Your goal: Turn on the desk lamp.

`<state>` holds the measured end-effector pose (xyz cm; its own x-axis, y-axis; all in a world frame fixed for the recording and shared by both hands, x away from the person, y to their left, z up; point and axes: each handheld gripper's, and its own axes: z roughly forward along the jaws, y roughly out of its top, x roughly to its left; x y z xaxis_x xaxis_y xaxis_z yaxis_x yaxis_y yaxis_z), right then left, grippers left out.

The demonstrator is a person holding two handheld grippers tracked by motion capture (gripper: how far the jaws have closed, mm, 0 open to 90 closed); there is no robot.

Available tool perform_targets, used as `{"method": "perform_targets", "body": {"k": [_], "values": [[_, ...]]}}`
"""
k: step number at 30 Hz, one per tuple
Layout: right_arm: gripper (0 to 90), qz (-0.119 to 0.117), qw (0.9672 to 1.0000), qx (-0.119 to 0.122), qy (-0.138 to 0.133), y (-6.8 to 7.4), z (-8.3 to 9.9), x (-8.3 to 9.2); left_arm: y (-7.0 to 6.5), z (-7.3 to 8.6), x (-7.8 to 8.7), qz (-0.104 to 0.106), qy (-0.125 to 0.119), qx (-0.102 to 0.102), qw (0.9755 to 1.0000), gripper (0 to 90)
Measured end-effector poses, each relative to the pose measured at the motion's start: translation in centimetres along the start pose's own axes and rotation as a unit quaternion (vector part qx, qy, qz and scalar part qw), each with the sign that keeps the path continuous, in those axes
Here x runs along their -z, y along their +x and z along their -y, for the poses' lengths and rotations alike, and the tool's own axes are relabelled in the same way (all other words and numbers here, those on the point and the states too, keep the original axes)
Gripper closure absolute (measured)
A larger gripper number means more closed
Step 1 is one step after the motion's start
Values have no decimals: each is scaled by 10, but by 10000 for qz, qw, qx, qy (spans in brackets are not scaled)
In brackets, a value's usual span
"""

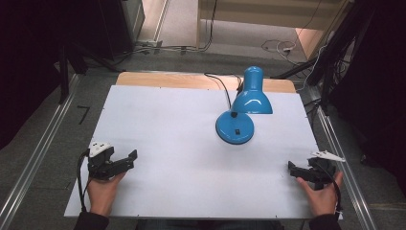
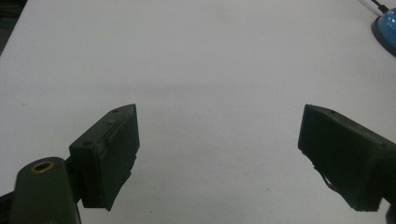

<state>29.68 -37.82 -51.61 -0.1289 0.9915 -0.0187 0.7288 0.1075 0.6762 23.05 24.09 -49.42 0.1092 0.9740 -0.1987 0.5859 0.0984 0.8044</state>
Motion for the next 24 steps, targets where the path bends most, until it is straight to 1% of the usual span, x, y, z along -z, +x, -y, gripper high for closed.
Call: {"method": "perform_targets", "body": {"k": [1,2,4,5,7,11,13,16,19,20,21,24], "values": [[0,31,10000,-32,0,0,-3,-2,0,0,0,7,-25,18,10000,131],[31,106,9999,-73,-57,1,-4,-2,1,0,1,9,-39,33,10000,131],[121,171,9997,-147,-117,2,-5,0,2,0,0,22,-25,43,10000,131],[113,168,9995,-192,-164,3,-5,2,3,0,0,18,-13,45,10000,131],[108,98,9995,-171,-262,4,-6,6,3,0,0,0,-18,58,10000,131],[106,-52,9988,-248,-424,8,-8,16,4,1,3,0,-61,88,9999,132],[106,-107,9984,-205,-522,11,-8,21,5,0,3,-3,-72,84,9999,131],[106,-190,9980,-194,-575,16,-8,25,5,0,3,-8,-50,75,10000,131],[106,-275,9976,-102,-623,21,-10,26,4,0,2,0,-50,65,10000,131],[106,-287,9977,-93,-614,24,-10,27,4,0,2,1,-45,57,10000,131],[106,-309,9976,-33,-624,25,-10,27,4,0,2,-11,-51,57,10000,131],[105,-358,9976,-39,-598,28,-11,26,5,0,3,-18,-62,75,10000,131]]}}
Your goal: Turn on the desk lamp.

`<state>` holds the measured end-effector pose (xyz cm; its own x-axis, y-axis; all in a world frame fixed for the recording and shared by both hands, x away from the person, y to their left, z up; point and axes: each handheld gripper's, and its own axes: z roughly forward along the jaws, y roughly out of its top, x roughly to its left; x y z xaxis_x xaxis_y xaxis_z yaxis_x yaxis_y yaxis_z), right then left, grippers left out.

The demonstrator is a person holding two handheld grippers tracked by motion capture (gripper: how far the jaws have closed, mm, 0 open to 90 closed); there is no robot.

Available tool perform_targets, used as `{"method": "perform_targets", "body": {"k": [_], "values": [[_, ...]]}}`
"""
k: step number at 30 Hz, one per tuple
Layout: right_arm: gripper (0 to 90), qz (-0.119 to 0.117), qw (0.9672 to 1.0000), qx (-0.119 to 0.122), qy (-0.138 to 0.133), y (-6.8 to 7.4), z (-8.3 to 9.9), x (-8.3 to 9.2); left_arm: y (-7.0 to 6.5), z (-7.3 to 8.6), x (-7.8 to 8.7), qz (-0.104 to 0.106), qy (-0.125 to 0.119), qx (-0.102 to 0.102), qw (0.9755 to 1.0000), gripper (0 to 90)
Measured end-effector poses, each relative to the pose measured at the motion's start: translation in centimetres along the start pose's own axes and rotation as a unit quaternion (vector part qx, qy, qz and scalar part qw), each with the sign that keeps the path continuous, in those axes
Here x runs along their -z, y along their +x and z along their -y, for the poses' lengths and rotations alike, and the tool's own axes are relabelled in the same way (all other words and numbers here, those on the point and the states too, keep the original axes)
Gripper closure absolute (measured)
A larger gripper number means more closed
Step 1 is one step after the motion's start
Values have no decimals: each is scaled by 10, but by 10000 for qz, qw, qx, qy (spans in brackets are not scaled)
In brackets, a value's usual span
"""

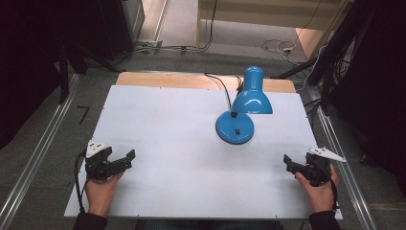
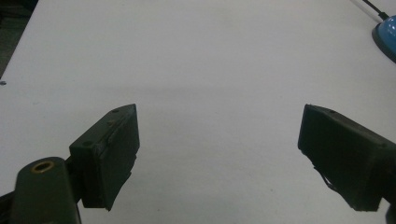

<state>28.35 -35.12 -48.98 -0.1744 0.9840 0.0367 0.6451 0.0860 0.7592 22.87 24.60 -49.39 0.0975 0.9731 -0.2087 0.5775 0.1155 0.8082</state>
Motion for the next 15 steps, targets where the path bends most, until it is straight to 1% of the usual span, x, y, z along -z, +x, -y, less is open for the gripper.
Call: {"method": "perform_targets", "body": {"k": [5,10,12,15], "values": [[107,-27,10000,13,-22,2,-2,-1,0,0,0,-2,12,-4,10000,131],[119,-32,9999,13,-152,4,-4,1,0,0,-1,0,8,-4,10000,131],[124,-45,9999,-26,-148,5,-4,0,0,0,-1,8,6,-6,10000,132],[130,-53,9999,7,-131,6,-5,-2,0,0,-1,9,12,-19,10000,132]]}}
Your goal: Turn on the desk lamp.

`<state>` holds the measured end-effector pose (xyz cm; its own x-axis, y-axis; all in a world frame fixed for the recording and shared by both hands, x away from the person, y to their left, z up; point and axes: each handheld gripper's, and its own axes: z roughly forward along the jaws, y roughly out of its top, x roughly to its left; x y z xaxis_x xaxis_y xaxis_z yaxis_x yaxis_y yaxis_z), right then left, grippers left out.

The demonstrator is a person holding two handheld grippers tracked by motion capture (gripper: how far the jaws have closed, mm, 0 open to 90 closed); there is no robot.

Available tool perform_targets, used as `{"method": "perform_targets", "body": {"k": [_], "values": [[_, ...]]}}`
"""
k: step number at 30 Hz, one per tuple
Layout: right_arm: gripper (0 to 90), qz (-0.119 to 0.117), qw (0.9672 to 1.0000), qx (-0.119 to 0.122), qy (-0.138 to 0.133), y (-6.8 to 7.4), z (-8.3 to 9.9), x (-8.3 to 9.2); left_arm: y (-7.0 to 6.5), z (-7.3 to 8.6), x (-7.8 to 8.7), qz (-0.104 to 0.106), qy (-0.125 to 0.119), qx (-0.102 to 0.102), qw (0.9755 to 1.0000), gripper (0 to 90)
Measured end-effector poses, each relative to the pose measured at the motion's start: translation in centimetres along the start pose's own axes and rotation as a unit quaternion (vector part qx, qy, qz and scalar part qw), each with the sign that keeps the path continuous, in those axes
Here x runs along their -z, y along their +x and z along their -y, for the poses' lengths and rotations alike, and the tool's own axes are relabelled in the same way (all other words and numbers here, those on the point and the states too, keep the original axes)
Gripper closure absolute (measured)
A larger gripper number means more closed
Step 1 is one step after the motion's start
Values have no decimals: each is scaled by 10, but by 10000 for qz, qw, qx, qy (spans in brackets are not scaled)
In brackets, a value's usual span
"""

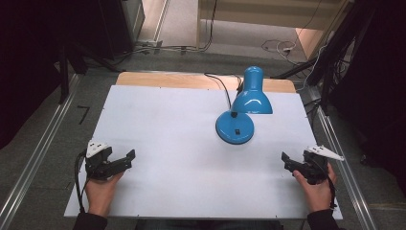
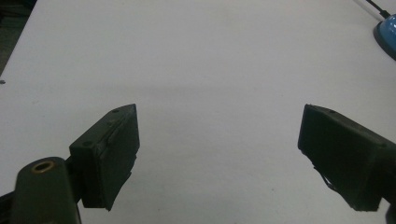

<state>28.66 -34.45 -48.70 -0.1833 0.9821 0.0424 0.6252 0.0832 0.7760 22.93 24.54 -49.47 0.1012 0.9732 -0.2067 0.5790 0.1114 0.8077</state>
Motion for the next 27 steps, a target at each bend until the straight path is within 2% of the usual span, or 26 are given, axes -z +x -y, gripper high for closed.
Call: {"method": "perform_targets", "body": {"k": [10,27], "values": [[133,-19,10000,54,-26,6,-3,-1,0,0,0,-2,4,0,10000,132],[135,-189,9998,70,10,18,-8,-7,0,0,0,-42,18,3,10000,132]]}}
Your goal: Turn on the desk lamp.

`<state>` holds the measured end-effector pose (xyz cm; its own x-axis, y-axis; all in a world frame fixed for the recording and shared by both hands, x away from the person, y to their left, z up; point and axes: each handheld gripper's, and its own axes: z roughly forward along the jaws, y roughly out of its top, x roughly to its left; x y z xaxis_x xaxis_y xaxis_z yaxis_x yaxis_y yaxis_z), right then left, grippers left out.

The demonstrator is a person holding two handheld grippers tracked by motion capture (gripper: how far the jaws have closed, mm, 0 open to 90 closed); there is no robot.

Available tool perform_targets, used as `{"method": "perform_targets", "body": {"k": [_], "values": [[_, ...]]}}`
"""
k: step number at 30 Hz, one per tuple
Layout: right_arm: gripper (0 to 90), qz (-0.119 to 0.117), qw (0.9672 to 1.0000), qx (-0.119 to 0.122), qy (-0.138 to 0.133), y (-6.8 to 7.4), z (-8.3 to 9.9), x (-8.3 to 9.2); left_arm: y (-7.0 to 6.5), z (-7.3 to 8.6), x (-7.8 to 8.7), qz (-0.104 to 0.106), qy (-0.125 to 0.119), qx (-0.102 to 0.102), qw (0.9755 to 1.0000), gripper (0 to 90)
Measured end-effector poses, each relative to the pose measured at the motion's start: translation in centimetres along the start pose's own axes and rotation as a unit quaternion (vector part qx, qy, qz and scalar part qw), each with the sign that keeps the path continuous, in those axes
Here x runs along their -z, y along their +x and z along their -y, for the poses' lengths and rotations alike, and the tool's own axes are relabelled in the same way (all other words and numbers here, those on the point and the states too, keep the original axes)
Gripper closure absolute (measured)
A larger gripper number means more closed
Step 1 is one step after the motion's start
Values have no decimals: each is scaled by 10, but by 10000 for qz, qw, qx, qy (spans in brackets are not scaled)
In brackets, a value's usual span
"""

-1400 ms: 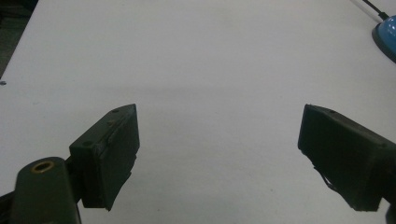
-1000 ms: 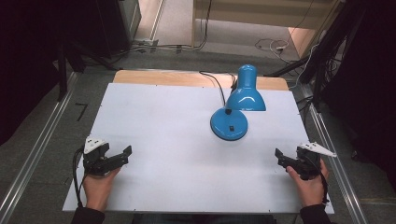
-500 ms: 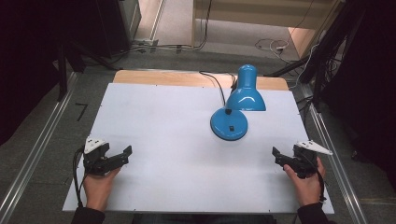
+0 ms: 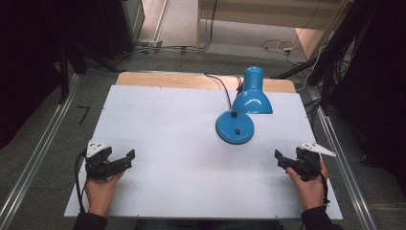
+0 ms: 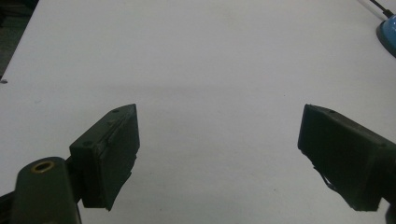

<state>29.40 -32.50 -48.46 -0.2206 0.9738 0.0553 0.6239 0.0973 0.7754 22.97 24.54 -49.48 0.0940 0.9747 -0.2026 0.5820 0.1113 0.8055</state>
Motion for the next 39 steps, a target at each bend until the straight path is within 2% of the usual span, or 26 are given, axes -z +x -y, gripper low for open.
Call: {"method": "perform_targets", "body": {"k": [30,39], "values": [[135,-217,9997,115,-29,25,-11,-14,0,0,0,-4,3,-9,10000,132],[136,-272,9995,142,-39,30,-14,-17,0,-1,0,-64,-33,-22,10000,130]]}}
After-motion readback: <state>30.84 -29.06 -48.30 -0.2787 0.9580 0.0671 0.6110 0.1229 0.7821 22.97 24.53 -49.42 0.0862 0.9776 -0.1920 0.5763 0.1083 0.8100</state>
